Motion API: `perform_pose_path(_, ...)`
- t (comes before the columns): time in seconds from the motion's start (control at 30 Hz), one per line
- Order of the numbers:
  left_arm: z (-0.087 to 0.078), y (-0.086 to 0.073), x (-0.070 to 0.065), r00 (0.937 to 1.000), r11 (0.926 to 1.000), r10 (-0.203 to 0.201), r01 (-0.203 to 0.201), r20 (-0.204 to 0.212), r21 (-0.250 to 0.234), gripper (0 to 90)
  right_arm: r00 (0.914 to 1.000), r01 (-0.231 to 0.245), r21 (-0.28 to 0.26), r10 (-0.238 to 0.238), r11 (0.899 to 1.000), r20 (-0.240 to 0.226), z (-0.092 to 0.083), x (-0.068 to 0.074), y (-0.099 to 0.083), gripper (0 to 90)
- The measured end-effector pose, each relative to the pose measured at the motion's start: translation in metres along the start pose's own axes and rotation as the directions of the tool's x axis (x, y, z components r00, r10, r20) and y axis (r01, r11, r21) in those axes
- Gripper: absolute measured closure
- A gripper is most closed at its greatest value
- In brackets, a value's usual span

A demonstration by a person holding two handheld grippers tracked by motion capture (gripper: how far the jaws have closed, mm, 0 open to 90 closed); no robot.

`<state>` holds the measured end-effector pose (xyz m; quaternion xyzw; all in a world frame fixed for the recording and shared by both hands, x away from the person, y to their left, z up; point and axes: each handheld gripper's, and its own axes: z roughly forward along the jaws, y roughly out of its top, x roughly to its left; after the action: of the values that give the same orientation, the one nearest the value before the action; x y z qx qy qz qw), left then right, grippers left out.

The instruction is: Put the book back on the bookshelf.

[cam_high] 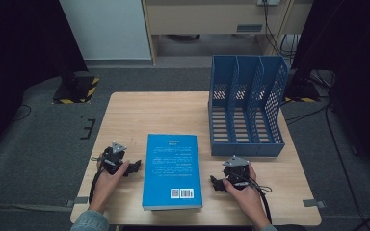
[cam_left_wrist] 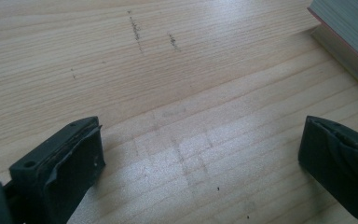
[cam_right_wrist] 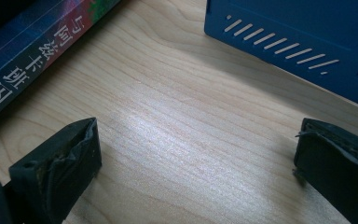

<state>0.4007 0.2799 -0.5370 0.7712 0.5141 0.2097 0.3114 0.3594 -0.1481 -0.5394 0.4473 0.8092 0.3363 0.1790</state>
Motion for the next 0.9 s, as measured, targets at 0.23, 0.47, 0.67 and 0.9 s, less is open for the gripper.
perform_pose_path(0.23,-0.003,0.001,-0.002,0.9997,0.9998,0.010,-0.011,0.023,0.016,1.7,1.0000,-0.004,0.007,0.004,1.000,-0.005,0.000,0.000,0.001,0.8)
perform_pose_path(0.47,-0.018,0.004,-0.005,0.9987,0.9997,-0.007,0.008,0.050,-0.024,3.0,1.0000,-0.004,0.001,0.004,1.000,-0.001,0.000,0.001,0.001,1.7)
perform_pose_path(0.67,-0.031,0.003,-0.007,0.9942,0.9987,-0.030,0.034,0.103,-0.038,3.4,0.9991,-0.024,-0.019,0.023,1.000,-0.035,-0.008,0.002,0.007,9.3)
perform_pose_path(0.9,-0.052,0.006,-0.013,0.9905,0.9963,-0.011,0.022,0.137,-0.083,4.0,0.9970,0.014,-0.067,-0.019,0.998,-0.075,-0.040,0.016,0.013,12.4)
